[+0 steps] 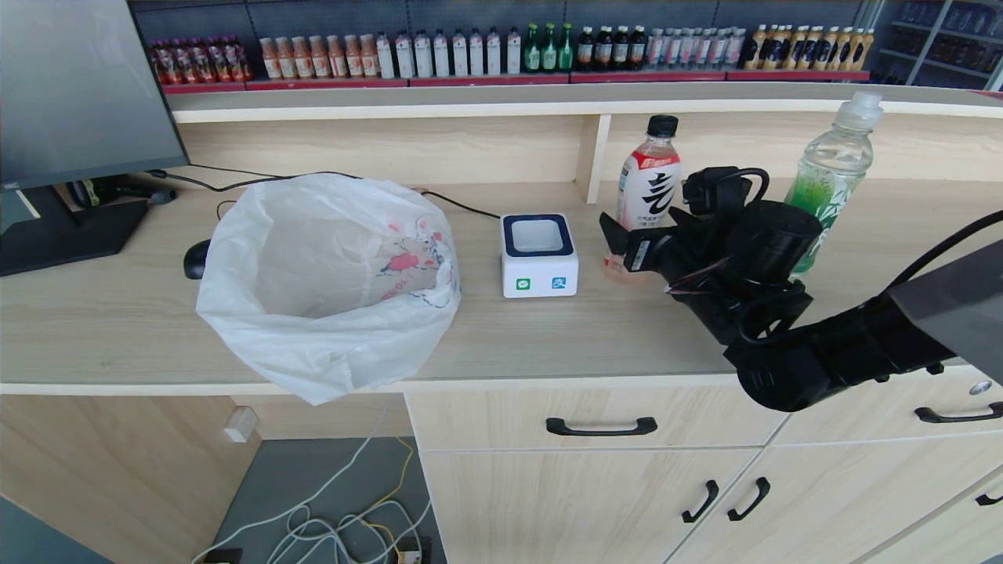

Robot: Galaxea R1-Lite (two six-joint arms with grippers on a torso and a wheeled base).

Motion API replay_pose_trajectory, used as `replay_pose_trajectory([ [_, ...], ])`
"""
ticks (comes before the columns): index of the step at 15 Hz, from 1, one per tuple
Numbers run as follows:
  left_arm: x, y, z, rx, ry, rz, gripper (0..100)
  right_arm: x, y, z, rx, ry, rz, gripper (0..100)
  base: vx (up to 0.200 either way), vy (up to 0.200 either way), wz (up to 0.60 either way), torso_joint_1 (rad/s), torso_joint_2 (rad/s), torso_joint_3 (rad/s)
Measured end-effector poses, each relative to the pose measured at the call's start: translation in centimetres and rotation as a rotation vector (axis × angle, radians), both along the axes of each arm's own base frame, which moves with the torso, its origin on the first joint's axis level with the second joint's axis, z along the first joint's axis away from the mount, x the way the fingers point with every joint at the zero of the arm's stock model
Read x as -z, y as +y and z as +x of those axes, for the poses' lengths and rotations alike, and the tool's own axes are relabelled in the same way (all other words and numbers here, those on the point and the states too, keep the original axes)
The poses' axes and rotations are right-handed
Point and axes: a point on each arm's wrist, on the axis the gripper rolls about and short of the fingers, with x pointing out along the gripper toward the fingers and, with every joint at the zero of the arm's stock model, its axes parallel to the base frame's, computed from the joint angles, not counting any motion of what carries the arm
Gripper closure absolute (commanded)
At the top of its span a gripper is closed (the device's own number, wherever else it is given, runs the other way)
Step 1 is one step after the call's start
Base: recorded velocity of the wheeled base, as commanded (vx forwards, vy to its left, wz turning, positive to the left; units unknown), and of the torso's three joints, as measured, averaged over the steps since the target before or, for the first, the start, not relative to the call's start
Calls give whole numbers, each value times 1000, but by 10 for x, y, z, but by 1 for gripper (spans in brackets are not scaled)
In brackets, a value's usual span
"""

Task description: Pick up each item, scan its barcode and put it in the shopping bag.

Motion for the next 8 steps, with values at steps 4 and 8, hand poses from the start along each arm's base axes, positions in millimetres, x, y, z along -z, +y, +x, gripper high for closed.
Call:
replay_pose_trajectory([
  [4,0,0,0,0,0,0,0,-3,2,9,2,-23,10,0,0,0,0,0,0,0],
  [8,0,0,0,0,0,0,0,-6,6,17,3,-49,21,0,0,0,0,0,0,0],
])
